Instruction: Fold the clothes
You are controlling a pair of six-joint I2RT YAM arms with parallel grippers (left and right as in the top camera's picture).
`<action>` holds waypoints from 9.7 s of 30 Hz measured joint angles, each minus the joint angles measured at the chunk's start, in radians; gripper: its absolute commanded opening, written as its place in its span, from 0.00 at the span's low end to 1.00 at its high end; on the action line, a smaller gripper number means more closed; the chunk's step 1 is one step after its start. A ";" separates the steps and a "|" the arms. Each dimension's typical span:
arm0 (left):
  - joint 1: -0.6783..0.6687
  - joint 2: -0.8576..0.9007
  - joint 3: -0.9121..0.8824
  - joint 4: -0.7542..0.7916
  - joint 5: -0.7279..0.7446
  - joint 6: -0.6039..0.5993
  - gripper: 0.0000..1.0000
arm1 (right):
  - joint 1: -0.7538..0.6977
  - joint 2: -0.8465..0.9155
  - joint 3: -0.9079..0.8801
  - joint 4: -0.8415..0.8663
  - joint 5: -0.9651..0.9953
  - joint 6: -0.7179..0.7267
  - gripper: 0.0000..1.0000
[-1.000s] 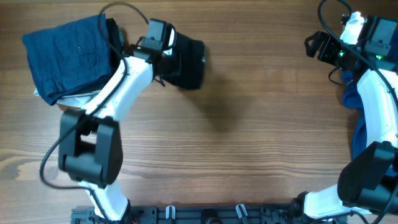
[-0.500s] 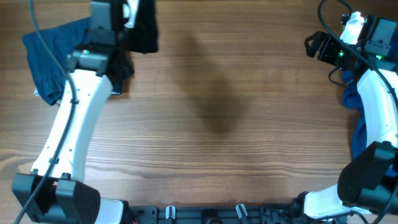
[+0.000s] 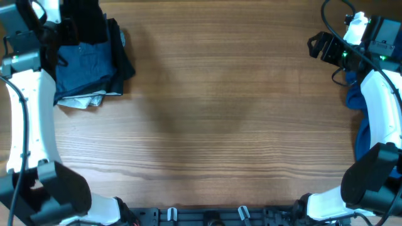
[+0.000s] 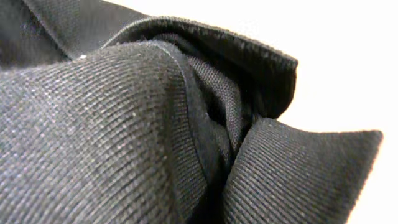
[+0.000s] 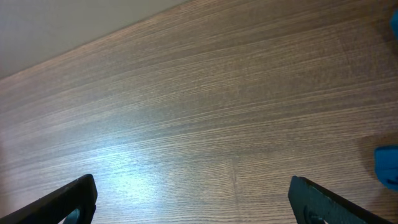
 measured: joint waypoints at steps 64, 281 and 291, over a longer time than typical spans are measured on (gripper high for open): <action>0.279 0.126 0.112 -0.016 0.193 -0.516 0.04 | 0.000 0.000 0.000 0.000 0.000 0.000 0.99; -0.276 0.147 0.105 0.003 0.224 -0.641 1.00 | 0.328 -1.669 -1.357 0.543 0.393 0.211 1.00; -0.277 0.147 0.105 -0.010 0.225 -0.641 1.00 | 0.328 -1.669 -1.357 0.543 0.393 0.211 1.00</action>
